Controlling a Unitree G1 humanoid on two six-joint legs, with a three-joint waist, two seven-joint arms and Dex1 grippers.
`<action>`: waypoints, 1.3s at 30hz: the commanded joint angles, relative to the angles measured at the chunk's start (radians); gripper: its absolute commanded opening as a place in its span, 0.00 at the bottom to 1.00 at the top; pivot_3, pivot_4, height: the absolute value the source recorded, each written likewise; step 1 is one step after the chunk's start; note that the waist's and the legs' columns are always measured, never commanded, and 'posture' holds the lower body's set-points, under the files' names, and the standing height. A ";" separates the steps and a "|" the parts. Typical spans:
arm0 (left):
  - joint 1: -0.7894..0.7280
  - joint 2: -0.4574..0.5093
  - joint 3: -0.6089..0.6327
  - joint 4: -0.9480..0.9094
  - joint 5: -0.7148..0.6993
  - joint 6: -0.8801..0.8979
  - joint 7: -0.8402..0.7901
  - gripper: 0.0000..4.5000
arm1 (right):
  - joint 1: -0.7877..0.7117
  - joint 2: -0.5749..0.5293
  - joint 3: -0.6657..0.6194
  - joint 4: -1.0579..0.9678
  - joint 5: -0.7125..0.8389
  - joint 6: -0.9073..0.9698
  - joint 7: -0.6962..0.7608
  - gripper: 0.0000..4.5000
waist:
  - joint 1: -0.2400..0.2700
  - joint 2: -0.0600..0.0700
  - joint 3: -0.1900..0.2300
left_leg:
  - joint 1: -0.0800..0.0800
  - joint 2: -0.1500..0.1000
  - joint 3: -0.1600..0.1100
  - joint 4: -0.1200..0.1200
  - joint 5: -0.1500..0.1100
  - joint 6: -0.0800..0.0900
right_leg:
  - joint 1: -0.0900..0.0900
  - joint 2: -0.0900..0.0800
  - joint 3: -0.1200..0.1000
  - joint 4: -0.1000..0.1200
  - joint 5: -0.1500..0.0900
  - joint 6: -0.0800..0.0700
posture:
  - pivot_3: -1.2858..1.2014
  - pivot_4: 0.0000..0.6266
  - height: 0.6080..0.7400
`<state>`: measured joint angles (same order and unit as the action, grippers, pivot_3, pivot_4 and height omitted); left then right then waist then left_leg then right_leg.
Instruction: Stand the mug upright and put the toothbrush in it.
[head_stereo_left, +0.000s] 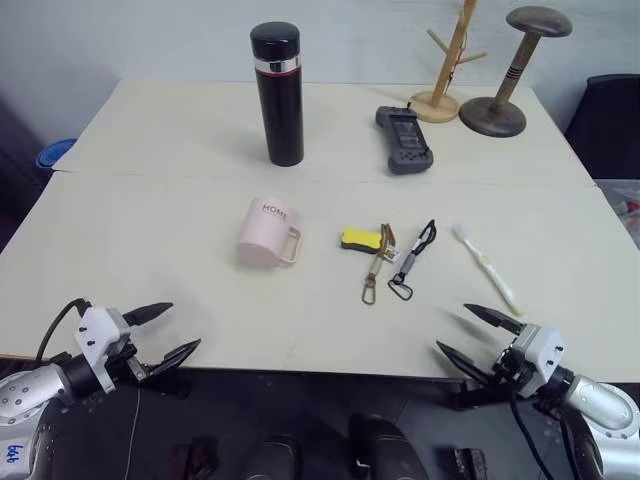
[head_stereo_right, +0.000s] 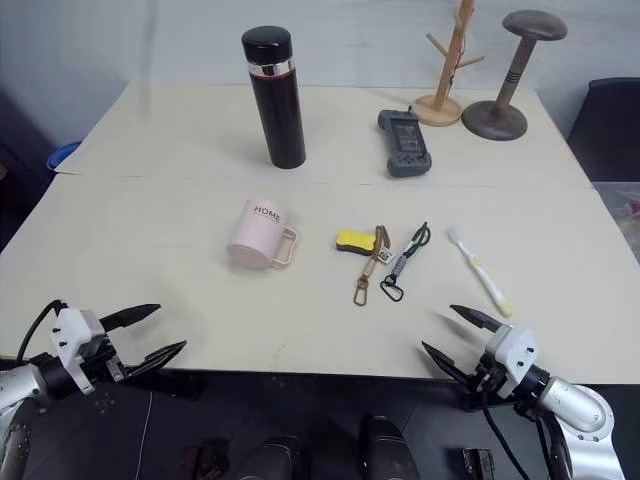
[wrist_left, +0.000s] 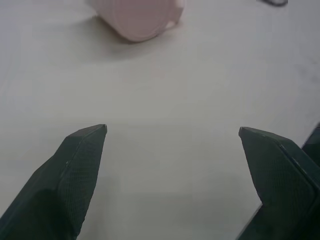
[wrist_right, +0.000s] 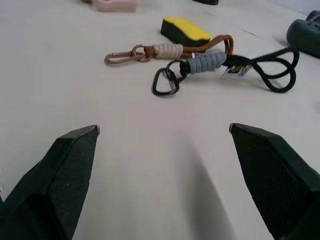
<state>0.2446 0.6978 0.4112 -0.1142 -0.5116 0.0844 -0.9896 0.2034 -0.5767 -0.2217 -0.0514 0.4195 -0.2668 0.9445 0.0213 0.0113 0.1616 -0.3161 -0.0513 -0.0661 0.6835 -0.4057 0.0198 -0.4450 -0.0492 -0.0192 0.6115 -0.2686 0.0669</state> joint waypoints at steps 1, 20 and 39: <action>-0.028 0.023 0.007 -0.092 -0.094 0.091 -0.013 1.00 | -0.065 -0.011 -0.004 -0.161 0.105 0.257 -0.140 0.98 | -0.001 0.000 0.000 | 0.000 0.000 0.000 0.000 0.000 0.000 | 0.000 0.000 0.000 0.000 0.000 0.000 | 0.52 0.24 1.00; -0.190 -0.017 -0.196 -0.270 -0.103 0.175 0.006 1.00 | -0.588 0.106 0.043 -0.171 0.203 1.199 -0.633 0.33 | 0.001 0.000 0.000 | -0.004 0.000 0.000 0.001 0.000 -0.001 | -0.003 0.001 0.000 0.004 0.000 0.000 | 0.52 0.24 1.00; -0.263 -0.048 -0.247 -0.153 -0.059 0.110 -0.042 1.00 | -0.446 -0.184 -0.196 -0.253 0.375 1.260 -0.406 0.42 | -0.023 0.000 0.000 | -0.001 0.002 0.003 0.001 0.000 0.000 | -0.002 0.002 0.002 0.003 0.000 0.001 | 0.52 0.24 1.00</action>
<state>-0.0125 0.6475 0.1569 -0.2595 -0.5747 0.2132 -1.0238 -0.2205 -0.7681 -0.4643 -0.2398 0.7895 0.9927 0.5410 -0.0019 0.0117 0.1612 -0.3173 -0.0495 -0.0635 0.6845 -0.4058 0.0193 -0.4473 -0.0471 -0.0169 0.6147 -0.2683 0.0674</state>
